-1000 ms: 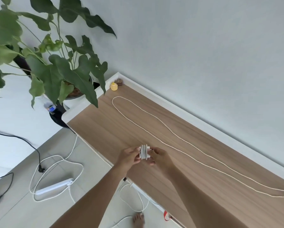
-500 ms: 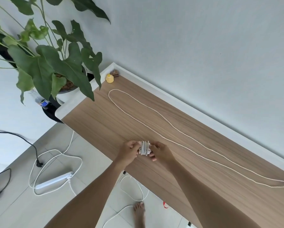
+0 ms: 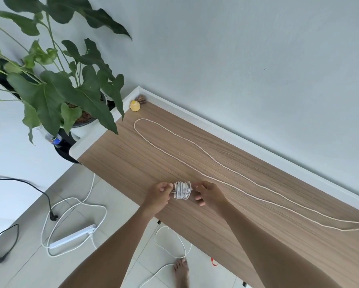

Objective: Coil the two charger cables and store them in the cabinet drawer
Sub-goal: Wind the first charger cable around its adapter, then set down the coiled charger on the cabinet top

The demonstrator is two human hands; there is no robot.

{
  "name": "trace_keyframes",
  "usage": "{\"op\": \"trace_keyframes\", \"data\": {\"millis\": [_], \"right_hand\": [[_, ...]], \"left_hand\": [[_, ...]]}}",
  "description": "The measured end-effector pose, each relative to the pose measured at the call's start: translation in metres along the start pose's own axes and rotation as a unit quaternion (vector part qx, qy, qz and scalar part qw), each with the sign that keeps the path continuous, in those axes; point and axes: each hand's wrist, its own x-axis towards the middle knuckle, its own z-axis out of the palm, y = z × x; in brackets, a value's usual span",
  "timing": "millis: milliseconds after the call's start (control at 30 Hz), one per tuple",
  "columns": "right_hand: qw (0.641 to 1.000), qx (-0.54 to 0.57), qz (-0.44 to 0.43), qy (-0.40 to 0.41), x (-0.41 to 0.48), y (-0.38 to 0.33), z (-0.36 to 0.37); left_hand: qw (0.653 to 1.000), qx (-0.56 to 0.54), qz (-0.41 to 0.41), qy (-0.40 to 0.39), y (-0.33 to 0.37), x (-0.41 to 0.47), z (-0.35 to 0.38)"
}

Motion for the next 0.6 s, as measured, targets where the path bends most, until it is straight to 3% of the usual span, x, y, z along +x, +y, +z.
{"op": "trace_keyframes", "data": {"millis": [133, 300, 600], "right_hand": [[1.0, -0.017, 0.001, 0.01, -0.002, 0.005, -0.011], [0.998, -0.026, -0.028, 0.05, -0.015, -0.002, -0.036], [0.981, -0.045, -0.114, 0.148, -0.068, -0.003, -0.119]], "left_hand": [[0.996, 0.058, 0.031, 0.056, 0.004, 0.0, -0.004], [0.961, 0.197, 0.163, 0.105, 0.039, -0.001, 0.005], [0.893, 0.313, 0.32, -0.046, 0.129, -0.027, 0.099]]}}
